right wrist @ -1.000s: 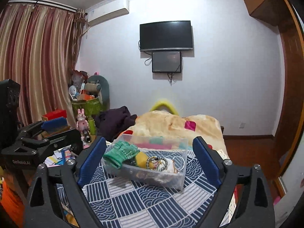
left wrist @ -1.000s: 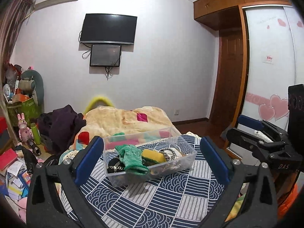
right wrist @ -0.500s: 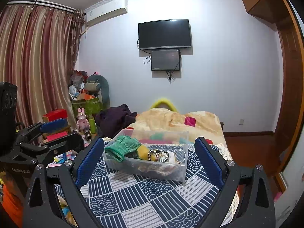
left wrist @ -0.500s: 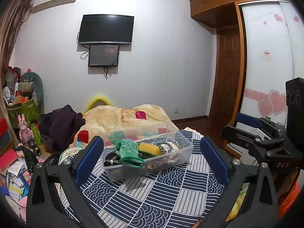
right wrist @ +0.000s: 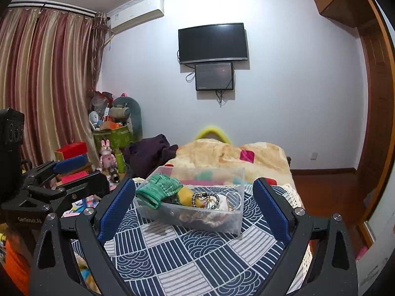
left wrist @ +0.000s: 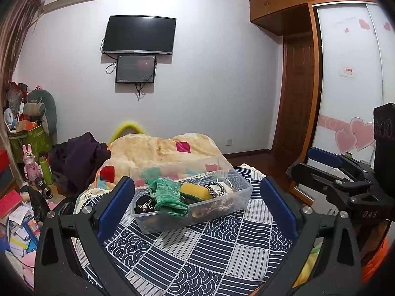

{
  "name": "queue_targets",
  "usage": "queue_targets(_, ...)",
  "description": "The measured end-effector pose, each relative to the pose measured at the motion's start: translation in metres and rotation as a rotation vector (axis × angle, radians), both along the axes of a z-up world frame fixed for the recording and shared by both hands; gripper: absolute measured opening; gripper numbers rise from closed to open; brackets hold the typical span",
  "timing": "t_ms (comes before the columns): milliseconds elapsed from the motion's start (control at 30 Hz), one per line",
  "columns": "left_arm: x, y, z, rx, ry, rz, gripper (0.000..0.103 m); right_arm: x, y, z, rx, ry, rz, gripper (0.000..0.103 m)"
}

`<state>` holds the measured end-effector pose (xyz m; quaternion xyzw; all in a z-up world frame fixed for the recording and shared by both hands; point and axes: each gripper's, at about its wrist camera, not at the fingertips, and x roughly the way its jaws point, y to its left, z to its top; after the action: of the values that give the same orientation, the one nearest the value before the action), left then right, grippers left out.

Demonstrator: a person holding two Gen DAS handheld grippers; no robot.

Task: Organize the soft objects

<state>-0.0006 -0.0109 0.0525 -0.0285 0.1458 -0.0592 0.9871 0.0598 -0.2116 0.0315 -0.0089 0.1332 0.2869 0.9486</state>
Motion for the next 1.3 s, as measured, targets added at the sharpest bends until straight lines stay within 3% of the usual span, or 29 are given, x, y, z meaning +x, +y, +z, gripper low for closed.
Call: queue_targets(1300, 0.0024, -0.004, -0.0053, -0.014, 0.027, -0.024, 0.103, -0.0051, -0.0002, 0.0009, 0.01, 0.006, -0.003, 0.098)
